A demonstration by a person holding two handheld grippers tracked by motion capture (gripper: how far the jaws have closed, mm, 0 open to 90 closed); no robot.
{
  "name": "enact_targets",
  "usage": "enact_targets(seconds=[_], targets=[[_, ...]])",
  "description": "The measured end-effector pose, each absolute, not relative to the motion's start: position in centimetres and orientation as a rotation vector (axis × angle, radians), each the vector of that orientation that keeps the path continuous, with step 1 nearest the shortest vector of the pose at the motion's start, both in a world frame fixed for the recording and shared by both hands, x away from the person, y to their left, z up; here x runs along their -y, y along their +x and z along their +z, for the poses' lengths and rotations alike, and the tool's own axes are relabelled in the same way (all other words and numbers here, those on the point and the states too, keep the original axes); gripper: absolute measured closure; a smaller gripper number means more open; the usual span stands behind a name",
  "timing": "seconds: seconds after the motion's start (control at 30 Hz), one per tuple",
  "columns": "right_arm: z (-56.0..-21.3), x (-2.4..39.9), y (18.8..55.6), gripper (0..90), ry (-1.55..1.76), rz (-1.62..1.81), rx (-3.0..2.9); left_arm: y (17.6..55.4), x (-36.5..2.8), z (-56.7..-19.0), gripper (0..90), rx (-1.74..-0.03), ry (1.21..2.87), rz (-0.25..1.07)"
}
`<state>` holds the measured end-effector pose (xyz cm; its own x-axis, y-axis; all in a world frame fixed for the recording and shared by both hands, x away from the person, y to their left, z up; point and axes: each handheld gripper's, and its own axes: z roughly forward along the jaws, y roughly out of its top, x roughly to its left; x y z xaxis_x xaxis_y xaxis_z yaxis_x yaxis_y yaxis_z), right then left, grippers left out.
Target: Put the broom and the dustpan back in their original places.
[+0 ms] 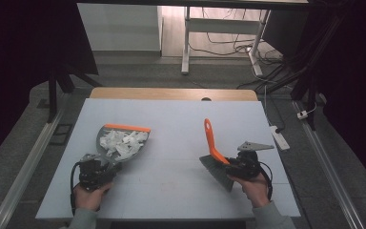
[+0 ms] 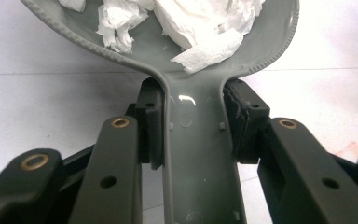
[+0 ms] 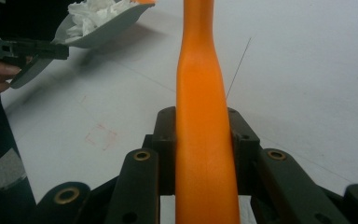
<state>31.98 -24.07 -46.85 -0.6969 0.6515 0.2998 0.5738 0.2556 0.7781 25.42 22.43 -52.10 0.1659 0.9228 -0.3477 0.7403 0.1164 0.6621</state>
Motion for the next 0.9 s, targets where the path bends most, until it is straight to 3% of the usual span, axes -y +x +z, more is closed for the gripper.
enact_targets(seconds=[0.9], targets=[[-49.3,25.0,33.8,70.3,1.324,1.321,-2.441,26.4,-21.7,-53.4,61.7,-1.754,1.634,0.275]])
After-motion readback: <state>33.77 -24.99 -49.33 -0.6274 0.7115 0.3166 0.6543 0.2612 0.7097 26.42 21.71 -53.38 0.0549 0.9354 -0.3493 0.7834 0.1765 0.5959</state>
